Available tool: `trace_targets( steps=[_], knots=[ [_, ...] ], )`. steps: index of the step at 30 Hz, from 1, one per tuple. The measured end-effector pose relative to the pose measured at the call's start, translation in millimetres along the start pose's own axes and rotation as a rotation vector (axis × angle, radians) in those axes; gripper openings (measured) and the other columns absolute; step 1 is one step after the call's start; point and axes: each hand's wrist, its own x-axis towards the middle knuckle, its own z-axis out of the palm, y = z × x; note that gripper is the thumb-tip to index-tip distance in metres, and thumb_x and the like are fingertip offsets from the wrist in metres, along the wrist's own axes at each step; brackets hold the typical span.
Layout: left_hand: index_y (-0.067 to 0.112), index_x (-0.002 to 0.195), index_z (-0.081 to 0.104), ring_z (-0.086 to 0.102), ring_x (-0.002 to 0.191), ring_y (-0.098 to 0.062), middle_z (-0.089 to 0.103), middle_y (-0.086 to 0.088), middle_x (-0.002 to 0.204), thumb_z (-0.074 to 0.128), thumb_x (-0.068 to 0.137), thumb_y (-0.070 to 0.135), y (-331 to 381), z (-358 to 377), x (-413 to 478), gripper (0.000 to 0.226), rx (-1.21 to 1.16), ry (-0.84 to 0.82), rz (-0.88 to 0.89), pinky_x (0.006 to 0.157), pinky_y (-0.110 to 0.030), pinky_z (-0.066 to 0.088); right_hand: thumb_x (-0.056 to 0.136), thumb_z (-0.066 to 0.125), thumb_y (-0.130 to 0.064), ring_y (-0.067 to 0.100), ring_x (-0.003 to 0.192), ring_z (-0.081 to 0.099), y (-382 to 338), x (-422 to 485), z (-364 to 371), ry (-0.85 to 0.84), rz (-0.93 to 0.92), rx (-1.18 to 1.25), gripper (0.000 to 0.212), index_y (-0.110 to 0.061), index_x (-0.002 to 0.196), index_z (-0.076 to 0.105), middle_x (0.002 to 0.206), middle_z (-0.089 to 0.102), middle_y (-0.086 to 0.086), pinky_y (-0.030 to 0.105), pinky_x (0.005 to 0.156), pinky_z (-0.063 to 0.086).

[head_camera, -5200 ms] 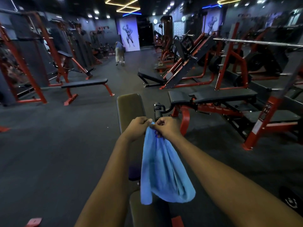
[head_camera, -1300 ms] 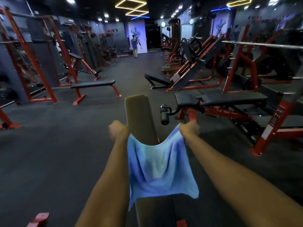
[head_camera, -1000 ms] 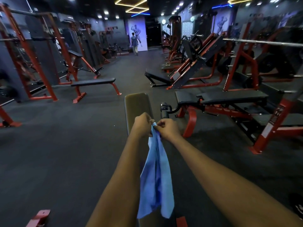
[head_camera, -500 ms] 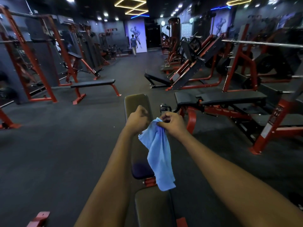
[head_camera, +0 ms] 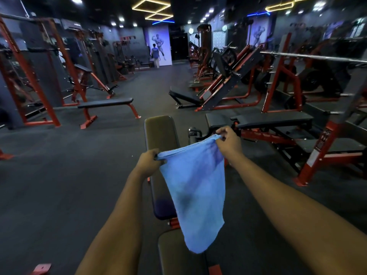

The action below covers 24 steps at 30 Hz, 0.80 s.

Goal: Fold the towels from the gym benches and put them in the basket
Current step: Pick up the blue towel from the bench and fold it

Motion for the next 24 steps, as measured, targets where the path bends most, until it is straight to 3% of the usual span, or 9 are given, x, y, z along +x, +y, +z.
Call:
trace_targets(
  steps=[3, 5, 8, 10, 14, 17, 19, 22, 24],
  knots=[
    [0.008, 0.077, 0.061, 0.053, 0.065, -0.018, 0.059, -0.003, 0.068, 0.074, 0.08, 0.017, 20.3, -17.3, 7.2, 0.016, -0.047, 0.066, 0.113, 0.059, -0.03, 0.036, 0.075, 0.057, 0.002, 0.026, 0.088, 0.066, 19.6, -3.2, -3.5, 0.044, 0.111, -0.104, 0.021, -0.012, 0.087, 0.067, 0.088, 0.071, 0.008, 0.025, 0.071, 0.043],
    [0.013, 0.071, 0.056, 0.047, 0.061, -0.012, 0.054, 0.002, 0.063, 0.07, 0.081, 0.013, 41.7, -21.1, 10.1, 0.017, -0.118, 0.079, 0.215, 0.058, -0.03, 0.037, 0.074, 0.062, -0.003, 0.023, 0.091, 0.065, 17.4, -7.0, -2.7, 0.039, 0.155, -0.184, 0.022, -0.016, 0.09, 0.068, 0.09, 0.07, 0.004, 0.029, 0.08, 0.046],
    [0.008, 0.078, 0.061, 0.052, 0.066, -0.012, 0.063, -0.006, 0.071, 0.061, 0.078, 0.027, 71.2, -20.3, 16.9, 0.019, -0.182, 0.032, 0.362, 0.063, -0.037, 0.045, 0.071, 0.077, -0.005, 0.02, 0.103, 0.065, -6.4, -13.3, 5.5, -0.352, -0.106, -0.124, 0.044, -0.015, 0.113, 0.066, 0.11, 0.069, 0.004, 0.028, 0.09, 0.049],
    [0.01, 0.08, 0.061, 0.06, 0.068, -0.015, 0.066, -0.004, 0.073, 0.06, 0.076, 0.035, 81.7, -17.7, 22.8, 0.025, -0.214, 0.033, 0.388, 0.066, -0.038, 0.049, 0.074, 0.08, -0.007, 0.023, 0.1, 0.067, -29.0, -20.3, 15.9, -0.608, -0.162, 0.011, 0.043, -0.01, 0.115, 0.065, 0.11, 0.07, 0.01, 0.031, 0.088, 0.053],
    [0.022, 0.098, 0.056, 0.067, 0.082, -0.015, 0.069, 0.003, 0.089, 0.078, 0.076, 0.036, 71.9, -7.8, 16.7, 0.034, -0.438, 0.057, 0.27, 0.073, -0.029, 0.052, 0.08, 0.07, -0.017, 0.014, 0.076, 0.061, -48.6, -13.9, 35.0, -0.346, -0.286, 0.005, 0.017, -0.002, 0.088, 0.068, 0.085, 0.071, 0.017, 0.047, 0.077, 0.052],
    [0.017, 0.109, 0.059, 0.062, 0.089, -0.011, 0.066, 0.007, 0.098, 0.069, 0.07, 0.058, 40.8, 10.3, -2.0, 0.058, -0.262, -0.074, 0.169, 0.074, -0.029, 0.048, 0.084, 0.065, -0.009, 0.012, 0.073, 0.057, -60.0, -6.6, 31.0, -0.157, -0.271, 0.108, 0.008, -0.001, 0.085, 0.065, 0.081, 0.068, 0.017, 0.034, 0.072, 0.051],
    [0.012, 0.103, 0.065, 0.063, 0.089, -0.018, 0.069, 0.001, 0.094, 0.066, 0.073, 0.053, 16.9, 23.2, -13.3, 0.051, -0.192, -0.119, 0.081, 0.074, -0.031, 0.046, 0.088, 0.063, -0.01, 0.012, 0.074, 0.057, -63.8, -0.3, 23.5, -0.065, -0.243, 0.104, 0.007, -0.003, 0.087, 0.064, 0.082, 0.067, 0.01, 0.019, 0.065, 0.045],
    [0.006, 0.098, 0.064, 0.064, 0.091, -0.028, 0.07, -0.009, 0.093, 0.066, 0.088, 0.027, 0.9, 29.2, -15.4, 0.023, -0.179, -0.072, 0.014, 0.076, -0.035, 0.046, 0.086, 0.062, -0.008, 0.015, 0.069, 0.052, -52.4, 8.4, 15.2, 0.054, -0.218, 0.083, 0.011, -0.012, 0.077, 0.058, 0.074, 0.059, 0.002, 0.024, 0.063, 0.039],
    [0.002, 0.089, 0.061, 0.063, 0.086, -0.029, 0.068, -0.013, 0.087, 0.062, 0.092, 0.019, 6.2, 23.2, -10.3, 0.017, -0.162, -0.019, 0.018, 0.071, -0.034, 0.042, 0.082, 0.065, -0.01, 0.015, 0.065, 0.046, -41.4, 6.9, 15.0, 0.03, -0.181, 0.056, 0.022, -0.018, 0.067, 0.049, 0.066, 0.052, -0.002, 0.022, 0.059, 0.036]
  ],
)
